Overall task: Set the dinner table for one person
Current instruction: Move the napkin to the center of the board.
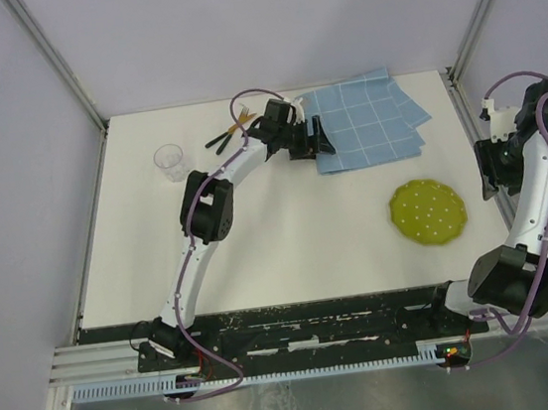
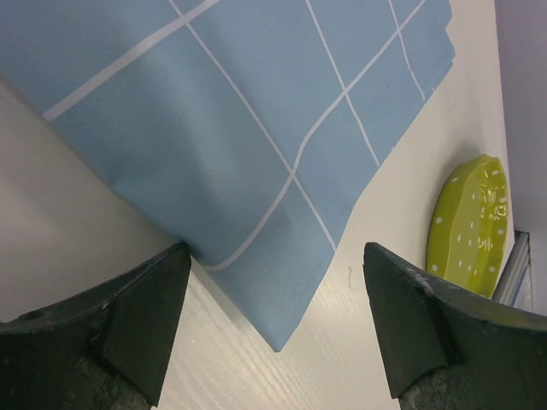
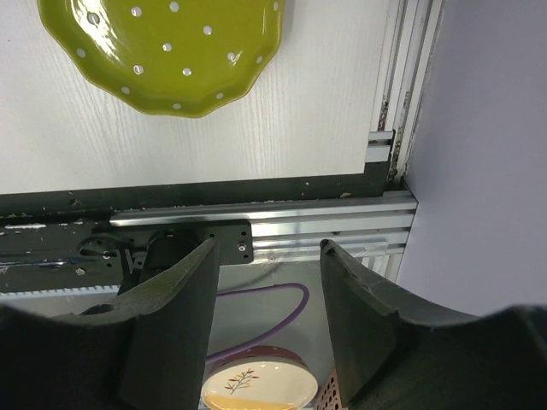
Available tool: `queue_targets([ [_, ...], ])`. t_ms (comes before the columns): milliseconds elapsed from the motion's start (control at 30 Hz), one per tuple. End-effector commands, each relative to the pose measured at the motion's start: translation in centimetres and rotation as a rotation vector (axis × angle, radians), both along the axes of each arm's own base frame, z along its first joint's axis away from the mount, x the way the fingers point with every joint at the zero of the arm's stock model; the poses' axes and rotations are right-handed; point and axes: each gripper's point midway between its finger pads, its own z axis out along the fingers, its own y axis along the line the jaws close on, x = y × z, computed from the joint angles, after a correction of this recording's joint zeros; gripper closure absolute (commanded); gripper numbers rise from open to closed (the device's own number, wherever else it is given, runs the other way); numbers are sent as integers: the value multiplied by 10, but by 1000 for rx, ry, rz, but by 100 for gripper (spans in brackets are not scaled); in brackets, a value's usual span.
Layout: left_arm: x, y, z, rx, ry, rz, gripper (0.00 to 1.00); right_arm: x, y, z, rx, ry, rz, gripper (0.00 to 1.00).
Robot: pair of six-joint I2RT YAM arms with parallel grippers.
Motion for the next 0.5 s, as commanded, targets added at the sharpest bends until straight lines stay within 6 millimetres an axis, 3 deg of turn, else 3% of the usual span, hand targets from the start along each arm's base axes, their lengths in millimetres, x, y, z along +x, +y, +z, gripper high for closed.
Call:
queue_targets([
  [0, -15, -6, -8, -30, 121, 28, 12, -7, -1, 7, -27, -15, 0, 41],
  [67, -15, -9, -5, -51, 126, 30, 16, -8, -2, 9, -36, -11, 1, 41],
  [267, -10, -14, 5, -113, 114, 49, 48, -12, -4, 14, -60, -9, 4, 41],
  [300, -9, -15, 5, -118, 115, 51, 55, -12, -4, 15, -61, -8, 2, 41],
  [400, -8, -16, 7, -136, 110, 49, 94, -12, -6, 18, -66, -9, 3, 41],
  [467, -6, -14, 6, -137, 108, 51, 97, -12, -7, 20, -73, -11, 3, 41],
])
